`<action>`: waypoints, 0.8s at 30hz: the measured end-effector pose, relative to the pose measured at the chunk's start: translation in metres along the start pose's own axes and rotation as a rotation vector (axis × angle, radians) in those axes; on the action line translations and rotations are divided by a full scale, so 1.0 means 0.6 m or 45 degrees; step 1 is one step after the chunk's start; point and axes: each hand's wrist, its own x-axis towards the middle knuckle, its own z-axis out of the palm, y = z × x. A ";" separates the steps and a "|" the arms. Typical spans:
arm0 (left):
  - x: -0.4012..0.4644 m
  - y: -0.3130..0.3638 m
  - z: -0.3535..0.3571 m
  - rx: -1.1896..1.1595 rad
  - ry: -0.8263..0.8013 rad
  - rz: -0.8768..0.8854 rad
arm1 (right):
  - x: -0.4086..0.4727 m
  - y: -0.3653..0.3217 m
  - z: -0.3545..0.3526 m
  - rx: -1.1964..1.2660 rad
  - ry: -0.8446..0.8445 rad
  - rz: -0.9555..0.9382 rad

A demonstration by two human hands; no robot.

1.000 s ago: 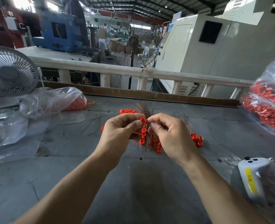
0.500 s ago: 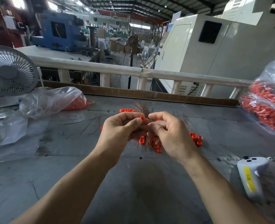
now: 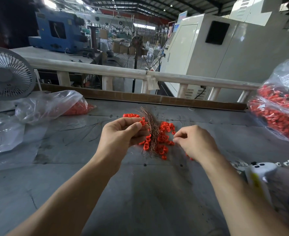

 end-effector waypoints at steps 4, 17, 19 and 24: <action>-0.001 0.002 0.002 0.005 0.004 -0.003 | 0.001 -0.010 0.011 -0.094 0.006 -0.046; -0.004 0.004 0.006 0.005 -0.008 -0.009 | -0.022 -0.040 0.010 0.804 0.150 -0.404; -0.005 0.003 0.008 0.013 -0.022 -0.011 | -0.033 -0.056 0.012 0.940 0.095 -0.489; -0.008 0.006 0.009 -0.002 -0.025 -0.009 | -0.046 -0.074 0.017 0.952 0.117 -0.531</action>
